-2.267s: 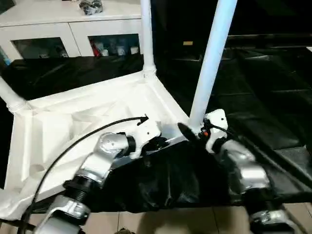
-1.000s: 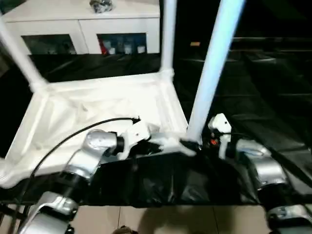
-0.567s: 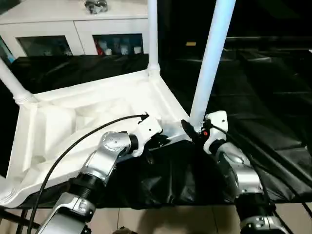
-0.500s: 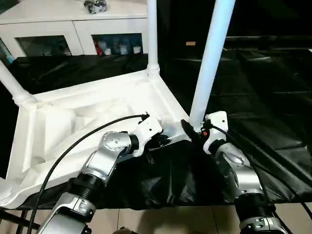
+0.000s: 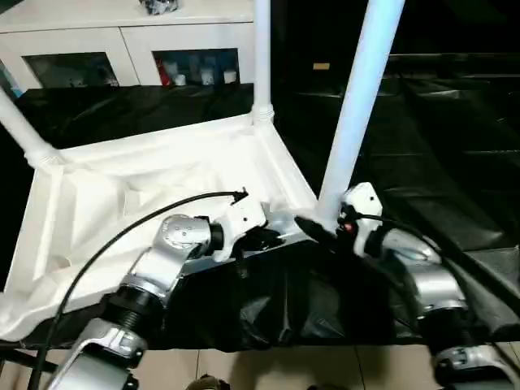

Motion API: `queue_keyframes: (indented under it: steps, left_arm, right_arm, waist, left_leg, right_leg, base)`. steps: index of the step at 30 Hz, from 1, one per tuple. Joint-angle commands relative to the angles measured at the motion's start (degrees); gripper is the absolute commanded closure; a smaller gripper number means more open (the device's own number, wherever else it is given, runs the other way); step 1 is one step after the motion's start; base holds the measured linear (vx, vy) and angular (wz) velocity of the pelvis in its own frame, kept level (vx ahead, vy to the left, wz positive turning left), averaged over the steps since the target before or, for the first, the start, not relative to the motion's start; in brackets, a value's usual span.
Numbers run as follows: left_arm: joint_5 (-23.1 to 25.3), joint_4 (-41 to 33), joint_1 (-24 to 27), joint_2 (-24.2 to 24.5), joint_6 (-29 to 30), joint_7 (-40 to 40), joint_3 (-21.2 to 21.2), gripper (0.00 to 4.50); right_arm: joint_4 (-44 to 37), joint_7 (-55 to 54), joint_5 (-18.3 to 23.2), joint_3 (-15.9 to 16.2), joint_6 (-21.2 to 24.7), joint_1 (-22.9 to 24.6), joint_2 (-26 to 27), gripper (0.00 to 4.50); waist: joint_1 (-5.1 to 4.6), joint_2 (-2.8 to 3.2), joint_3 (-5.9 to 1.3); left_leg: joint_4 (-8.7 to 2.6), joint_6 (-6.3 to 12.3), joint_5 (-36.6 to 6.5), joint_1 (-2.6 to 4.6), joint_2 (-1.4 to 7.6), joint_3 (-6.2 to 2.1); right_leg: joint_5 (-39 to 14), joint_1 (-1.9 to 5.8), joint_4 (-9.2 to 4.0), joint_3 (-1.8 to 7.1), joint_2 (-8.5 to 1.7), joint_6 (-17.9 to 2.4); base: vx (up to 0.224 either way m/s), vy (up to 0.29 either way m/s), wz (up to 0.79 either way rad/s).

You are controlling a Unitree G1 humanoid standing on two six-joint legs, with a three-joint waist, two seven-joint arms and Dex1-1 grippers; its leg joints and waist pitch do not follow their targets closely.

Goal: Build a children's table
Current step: Rotate leg to tighten

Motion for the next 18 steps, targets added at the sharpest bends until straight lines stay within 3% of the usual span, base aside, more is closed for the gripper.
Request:
queue_keyframes:
  steps: [1,5,7,13,16,17,18]
  left_arm:
    - [0.5,-0.5,-0.5,2.2,-1.1,-2.7,-1.2,4.50]
    - [0.0,-0.5,-0.5,3.8,-1.2,-5.3,-1.6,4.50]
    - [0.2,0.0,-0.6,4.4,-1.8,-5.9,-1.8,4.50]
    - [-0.5,0.9,-1.1,5.6,-2.4,-8.1,-2.1,4.50]
    - [-1.0,1.3,-1.5,5.8,-1.8,-9.3,-2.1,4.50]
    - [-1.1,1.6,-1.7,5.9,-1.7,-9.7,-2.2,4.50]
    - [-1.1,1.6,-1.7,5.9,-1.7,-9.7,-2.2,4.50]
  right_arm:
    - [1.5,6.6,0.4,3.2,-0.4,-0.8,-1.0,0.62]
    - [2.7,10.7,0.4,4.1,-0.2,-1.9,-2.3,0.62]
    - [3.1,13.6,0.8,4.8,0.2,-2.5,-3.0,0.62]
    - [4.2,19.1,1.9,6.1,1.0,-3.8,-4.1,0.79]
    - [5.0,20.8,2.2,6.3,0.9,-4.4,-4.1,1.16]
    - [5.3,21.5,2.0,6.7,0.8,-4.6,-4.1,1.28]
    - [5.3,21.5,2.0,6.7,0.8,-4.6,-4.1,1.28]
  waist:
    - [0.31,-0.59,-3.49]
    - [0.27,-0.42,-3.30]
    - [0.31,-0.10,-3.40]
    - [0.80,-0.21,-3.96]
    - [0.99,-0.23,-3.96]
    - [1.15,0.31,-3.94]
    - [1.07,0.13,-3.92]
  left_leg:
    - [-3.30,7.41,-6.5,0.70,3.13,-0.85]
    - [-3.69,4.85,-9.6,1.00,3.24,-0.89]
    - [-3.71,4.58,-9.3,0.99,3.23,-0.99]
    - [-3.23,5.77,-6.5,0.82,3.13,-0.97]
    - [-3.14,6.34,-5.8,0.81,3.19,-0.95]
    - [-3.13,6.19,-6.1,0.87,3.20,-1.02]
    - [-3.13,6.15,-6.5,0.86,3.19,-0.95]
  right_leg:
    - [-0.3,3.23,-3.42,2.26,-4.79,-15.4]
    - [-7.1,3.11,-3.99,2.44,-4.81,-14.4]
    - [-6.7,3.09,-3.87,2.39,-4.76,-14.6]
    - [-0.5,3.37,-3.13,2.24,-4.73,-15.8]
    - [0.8,3.27,-3.02,2.18,-4.73,-16.3]
    - [0.4,3.18,-3.04,2.11,-4.78,-16.4]
    - [0.2,3.18,-3.16,2.12,-4.72,-16.4]
  base:
    - [0.000,0.000,0.00]
    - [0.000,0.000,0.00]
    - [0.000,0.000,0.00]
    - [0.000,0.000,0.00]
    - [0.000,0.000,0.00]
    - [0.000,0.000,0.00]
    - [0.000,0.000,0.00]
